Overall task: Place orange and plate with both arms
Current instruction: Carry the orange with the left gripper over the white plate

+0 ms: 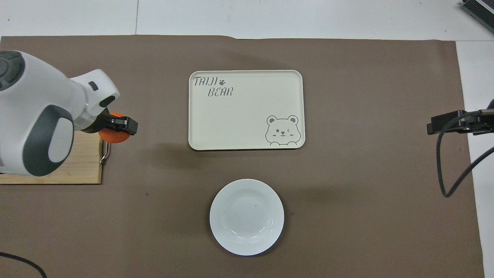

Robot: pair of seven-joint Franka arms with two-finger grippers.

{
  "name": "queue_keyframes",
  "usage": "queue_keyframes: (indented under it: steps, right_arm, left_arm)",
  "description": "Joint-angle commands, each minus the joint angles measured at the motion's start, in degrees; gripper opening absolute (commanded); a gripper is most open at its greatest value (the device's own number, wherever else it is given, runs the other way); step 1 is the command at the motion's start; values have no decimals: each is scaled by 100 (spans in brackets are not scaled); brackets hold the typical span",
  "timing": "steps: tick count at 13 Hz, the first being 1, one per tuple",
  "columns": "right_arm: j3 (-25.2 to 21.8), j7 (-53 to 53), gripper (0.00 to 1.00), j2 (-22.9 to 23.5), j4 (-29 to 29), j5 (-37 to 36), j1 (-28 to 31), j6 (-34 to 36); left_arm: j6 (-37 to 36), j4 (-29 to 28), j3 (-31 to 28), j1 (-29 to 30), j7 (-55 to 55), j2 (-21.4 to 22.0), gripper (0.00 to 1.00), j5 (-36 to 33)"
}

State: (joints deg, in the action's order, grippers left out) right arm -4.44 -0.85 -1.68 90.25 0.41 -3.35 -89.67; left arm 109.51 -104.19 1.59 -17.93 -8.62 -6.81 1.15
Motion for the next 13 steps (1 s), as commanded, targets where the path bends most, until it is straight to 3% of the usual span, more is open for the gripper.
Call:
queue_keyframes:
  steps: [1,9,13]
  right_arm:
    - [48,-109,100,-25,27,-41,54,-7]
    - [48,-109,100,-25,27,-41,54,-7]
    - [48,-109,100,-25,27,-32,54,2]
  left_arm:
    - [0,-84,-106,-639,-499,172,0,34]
    - [70,-707,-97,-2380,-2335,312,0,342]
    - [816,-1401,-89,-2768,-2442,321,0,421]
